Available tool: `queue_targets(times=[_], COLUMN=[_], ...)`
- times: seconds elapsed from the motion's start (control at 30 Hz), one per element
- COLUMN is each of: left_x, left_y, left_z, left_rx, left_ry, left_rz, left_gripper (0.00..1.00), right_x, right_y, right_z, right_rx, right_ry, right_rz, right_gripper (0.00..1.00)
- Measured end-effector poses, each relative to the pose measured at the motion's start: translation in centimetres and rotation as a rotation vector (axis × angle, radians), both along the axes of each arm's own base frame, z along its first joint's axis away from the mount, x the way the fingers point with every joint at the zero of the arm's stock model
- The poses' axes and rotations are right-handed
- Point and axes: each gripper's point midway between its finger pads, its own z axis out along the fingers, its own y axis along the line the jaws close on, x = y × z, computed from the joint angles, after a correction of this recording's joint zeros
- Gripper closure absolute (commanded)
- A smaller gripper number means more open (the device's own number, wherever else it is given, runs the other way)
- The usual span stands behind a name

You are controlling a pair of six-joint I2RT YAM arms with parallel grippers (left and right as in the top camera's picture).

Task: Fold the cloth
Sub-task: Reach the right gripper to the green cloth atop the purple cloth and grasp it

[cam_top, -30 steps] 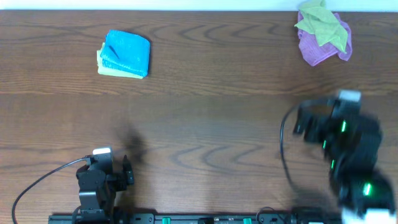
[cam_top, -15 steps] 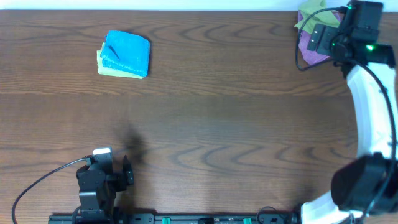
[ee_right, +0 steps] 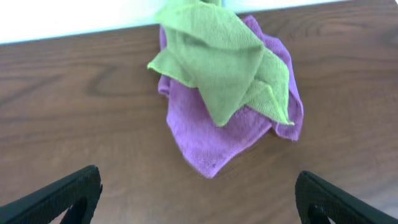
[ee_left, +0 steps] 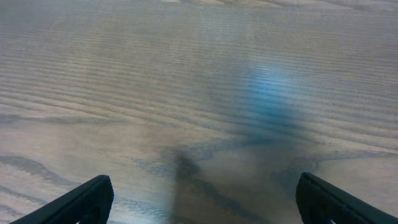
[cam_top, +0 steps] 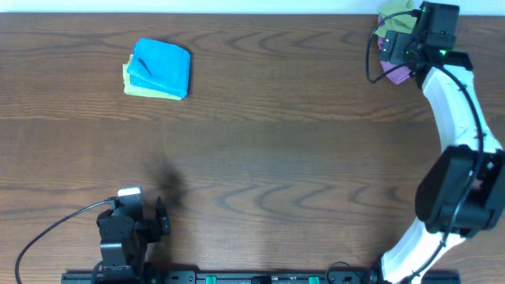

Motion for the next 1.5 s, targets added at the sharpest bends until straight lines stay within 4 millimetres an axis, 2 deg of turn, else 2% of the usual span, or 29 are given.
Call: queue_targets(times=[0.07, 0.2, 0.4, 0.5, 0.73, 0.9, 1.2, 1.37, 1.5], left_x=[0.0, 0.0, 0.0, 0.0, 0.0, 0.0, 0.0, 0.0, 0.0], left_y=[0.0, 0.0, 0.0, 0.0, 0.0, 0.0, 0.0, 0.0, 0.0], left_z=[0.0, 0.0, 0.0, 0.0, 0.0, 0.0, 0.0, 0.0, 0.0], left_rx=[0.000, 0.000, 0.000, 0.000, 0.000, 0.000, 0.000, 0.000, 0.000], left_ry=[0.000, 0.000, 0.000, 0.000, 0.000, 0.000, 0.000, 0.000, 0.000], left_rz=[0.000, 0.000, 0.000, 0.000, 0.000, 0.000, 0.000, 0.000, 0.000], left_gripper=[0.05, 0.05, 0.05, 0.05, 0.05, 0.05, 0.05, 0.05, 0.05], right_x=[0.7, 2.2, 3.6, 4.3, 5.8, 6.3, 6.7, 6.8, 7.0], right_y=[-1.0, -4.3, -7.3, -7.7, -6.8, -6.6, -6.5, -6.4, -6.1], right_z=[-1.3, -3.9, -5.2, -5.8, -9.3, -11.0, -11.2, -11.1, -10.9], right_rx=[0.010, 0.031, 0.081, 0.119, 0.204, 0.232, 0.251, 0.254, 0.265], right_ry=[-0.006, -0.045, -0.131, -0.165, -0.145, -0.132, -0.146, -0.152, -0.157], right_rz=[-0.012, -0.068, -0.118, -0.117, -0.095, -0.093, -0.096, -0.090, -0.076], right_gripper=[0.01, 0.01, 0.01, 0.01, 0.01, 0.03, 0.37, 0.69, 0.89])
